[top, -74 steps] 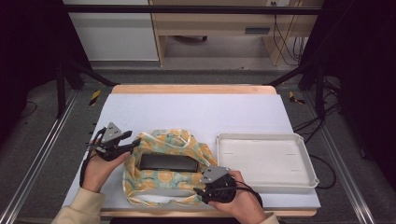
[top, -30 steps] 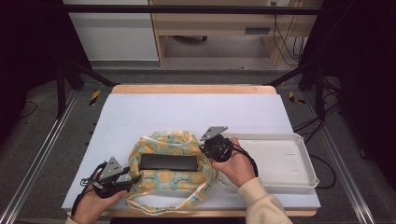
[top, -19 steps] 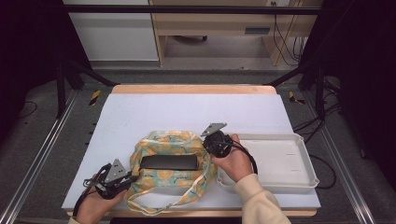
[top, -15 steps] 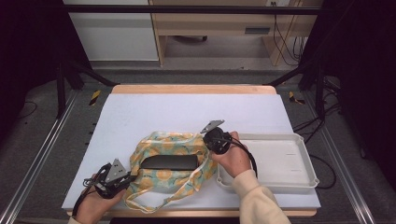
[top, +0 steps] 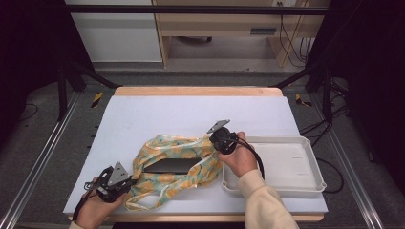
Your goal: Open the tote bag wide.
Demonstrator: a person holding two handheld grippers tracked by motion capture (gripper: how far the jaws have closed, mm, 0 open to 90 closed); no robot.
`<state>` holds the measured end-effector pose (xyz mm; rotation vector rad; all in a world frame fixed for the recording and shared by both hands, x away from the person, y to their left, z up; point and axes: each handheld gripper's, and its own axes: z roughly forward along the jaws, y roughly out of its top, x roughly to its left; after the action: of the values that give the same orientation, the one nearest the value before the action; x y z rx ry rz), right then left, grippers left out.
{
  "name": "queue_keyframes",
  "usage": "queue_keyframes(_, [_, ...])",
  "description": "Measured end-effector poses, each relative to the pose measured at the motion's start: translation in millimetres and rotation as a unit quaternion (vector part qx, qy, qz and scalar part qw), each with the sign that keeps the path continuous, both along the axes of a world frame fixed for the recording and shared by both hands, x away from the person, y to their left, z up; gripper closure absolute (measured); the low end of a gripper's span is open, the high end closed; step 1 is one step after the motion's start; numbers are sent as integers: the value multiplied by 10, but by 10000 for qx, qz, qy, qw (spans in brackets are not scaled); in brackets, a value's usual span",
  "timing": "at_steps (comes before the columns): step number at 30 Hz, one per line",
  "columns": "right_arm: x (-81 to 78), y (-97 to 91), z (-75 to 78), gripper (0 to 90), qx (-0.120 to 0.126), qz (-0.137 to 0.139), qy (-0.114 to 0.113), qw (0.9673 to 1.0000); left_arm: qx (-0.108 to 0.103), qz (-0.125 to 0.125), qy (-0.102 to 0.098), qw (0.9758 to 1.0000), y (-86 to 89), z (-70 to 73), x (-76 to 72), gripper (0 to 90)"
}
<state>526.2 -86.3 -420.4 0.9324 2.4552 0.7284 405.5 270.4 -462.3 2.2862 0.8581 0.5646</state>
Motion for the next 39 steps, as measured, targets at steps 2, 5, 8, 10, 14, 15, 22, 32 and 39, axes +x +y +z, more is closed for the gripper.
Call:
queue_keyframes(2, [6, 0, -9, 900, -14, -14, 17, 10000, 7, 6, 7, 10000, 4, 0, -1, 855])
queue_keyframes(5, [26, -11, -19, 900, -5, -30, 3, 10000, 23, 13, 23, 10000, 12, -3, 0, 858])
queue_keyframes(8, [35, -14, -19, 900, -14, -57, -18, 10000, 41, 16, 26, 10000, 18, -2, 1, 859])
queue_keyframes(10, [43, -22, -22, 900, -6, -69, -7, 10000, 33, 20, 36, 10000, 22, -3, 1, 860])
queue_keyframes(14, [55, -41, -31, 900, -9, -94, -12, 10000, 34, 40, 19, 10000, 31, 4, 1, 864])
queue_keyframes(15, [55, -41, -31, 900, -9, -94, -12, 10000, 34, 40, 19, 10000, 31, 4, 1, 865])
queue_keyframes(22, [59, -68, -26, 900, -8, -148, -8, 9999, 60, 53, 23, 10000, 50, 5, 9, 869])
queue_keyframes(32, [40, -100, -15, 900, -9, -166, -66, 9998, 76, 78, -5, 9999, 62, 1, 18, 871])
queue_keyframes(39, [26, -119, -74, 900, 155, -194, 50, 9997, -5, 75, 46, 10000, 70, -9, 24, 869])
